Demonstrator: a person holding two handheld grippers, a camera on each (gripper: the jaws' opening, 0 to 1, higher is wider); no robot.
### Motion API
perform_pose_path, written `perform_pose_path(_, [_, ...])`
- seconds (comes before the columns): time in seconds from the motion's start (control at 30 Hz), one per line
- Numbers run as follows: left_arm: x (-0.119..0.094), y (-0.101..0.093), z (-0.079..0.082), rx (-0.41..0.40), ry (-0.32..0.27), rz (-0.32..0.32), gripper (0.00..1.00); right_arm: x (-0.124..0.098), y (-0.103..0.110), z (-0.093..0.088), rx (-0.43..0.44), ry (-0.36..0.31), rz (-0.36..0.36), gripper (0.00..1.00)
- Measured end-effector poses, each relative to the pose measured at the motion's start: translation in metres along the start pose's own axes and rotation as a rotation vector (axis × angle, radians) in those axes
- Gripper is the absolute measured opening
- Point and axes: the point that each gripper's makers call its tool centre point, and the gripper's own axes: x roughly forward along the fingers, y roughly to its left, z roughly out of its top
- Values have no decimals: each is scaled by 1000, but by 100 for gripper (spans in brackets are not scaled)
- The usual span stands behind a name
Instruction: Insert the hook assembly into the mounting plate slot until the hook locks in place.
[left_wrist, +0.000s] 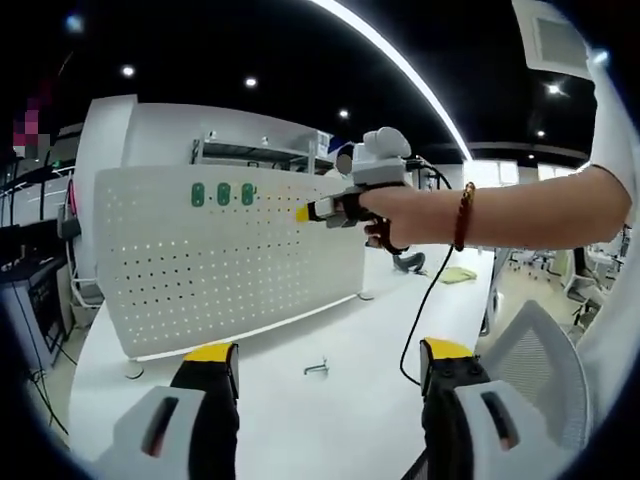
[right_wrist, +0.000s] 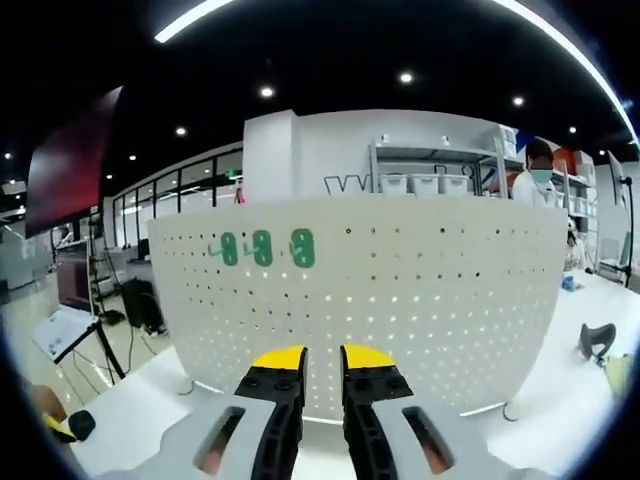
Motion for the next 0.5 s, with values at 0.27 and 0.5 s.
perform_pose_path(0.27, [1, -7, -3, 20, 27, -32, 75, -15, -5, -37, 13, 57, 7, 12])
perform_pose_path(0.5, [8, -10, -1, 1, 27, -4, 75, -16, -7, -71, 20, 119, 50, 14])
